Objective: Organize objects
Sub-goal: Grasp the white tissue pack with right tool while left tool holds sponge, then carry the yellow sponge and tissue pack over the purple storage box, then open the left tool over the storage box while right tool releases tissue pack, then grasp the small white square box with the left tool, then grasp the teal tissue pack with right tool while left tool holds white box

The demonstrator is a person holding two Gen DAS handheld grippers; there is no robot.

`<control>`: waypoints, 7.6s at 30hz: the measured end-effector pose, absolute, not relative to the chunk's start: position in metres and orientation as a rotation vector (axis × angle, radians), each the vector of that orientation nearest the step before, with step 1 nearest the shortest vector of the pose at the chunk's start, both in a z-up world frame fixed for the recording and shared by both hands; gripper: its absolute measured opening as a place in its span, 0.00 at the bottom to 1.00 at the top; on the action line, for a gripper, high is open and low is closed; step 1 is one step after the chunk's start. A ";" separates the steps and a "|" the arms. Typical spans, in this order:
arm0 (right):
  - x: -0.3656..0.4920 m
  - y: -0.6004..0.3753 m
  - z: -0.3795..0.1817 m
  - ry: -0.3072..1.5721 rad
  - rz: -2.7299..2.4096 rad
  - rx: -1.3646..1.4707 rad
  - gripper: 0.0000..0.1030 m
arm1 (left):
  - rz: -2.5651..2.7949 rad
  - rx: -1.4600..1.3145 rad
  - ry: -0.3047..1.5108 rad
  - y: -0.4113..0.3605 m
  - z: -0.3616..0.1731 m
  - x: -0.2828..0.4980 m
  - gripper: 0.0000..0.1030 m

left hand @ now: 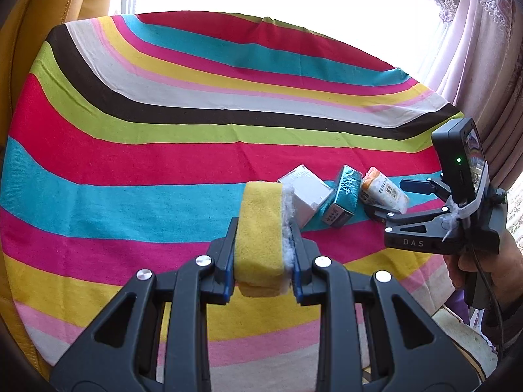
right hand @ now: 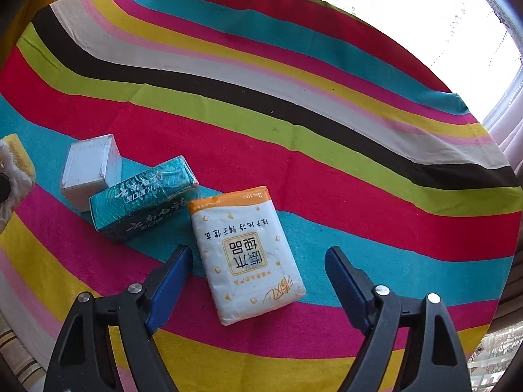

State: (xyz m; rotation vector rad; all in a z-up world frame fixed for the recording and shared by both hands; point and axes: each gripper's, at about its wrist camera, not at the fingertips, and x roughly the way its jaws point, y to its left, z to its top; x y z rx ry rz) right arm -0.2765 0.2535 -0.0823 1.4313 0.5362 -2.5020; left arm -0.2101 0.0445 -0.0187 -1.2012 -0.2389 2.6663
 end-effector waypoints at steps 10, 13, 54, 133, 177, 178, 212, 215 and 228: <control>-0.267 0.247 -0.077 0.466 -2.489 1.443 0.52 | 2.672 -1.199 -0.229 0.044 -0.020 -0.208 0.30; -0.259 0.245 -0.071 0.454 -2.509 1.440 0.52 | 2.676 -1.191 -0.229 0.043 -0.018 -0.207 0.30; -0.130 0.236 -0.017 0.270 -2.656 1.382 0.51 | 2.629 -1.242 -0.121 0.078 0.006 -0.157 0.29; -0.104 0.388 0.085 -0.118 -2.960 1.259 0.81 | 2.421 -1.112 0.017 0.182 0.094 -0.205 0.79; -0.276 0.219 -0.039 -0.008 -2.599 1.523 0.84 | 2.467 -1.346 0.173 0.065 -0.039 -0.316 0.48; -0.278 0.214 -0.041 0.016 -2.606 1.524 0.84 | 2.491 -1.357 0.158 0.060 -0.040 -0.317 0.48; -0.199 0.202 -0.023 0.152 -2.599 1.445 0.30 | 2.644 -1.421 0.038 0.052 0.002 -0.212 0.48; -0.181 0.200 -0.019 0.161 -2.588 1.434 0.30 | 2.655 -1.417 0.025 0.050 0.004 -0.199 0.48; -0.125 0.196 -0.007 0.241 -2.616 1.379 0.30 | 2.674 -1.381 0.035 0.047 0.014 -0.147 0.48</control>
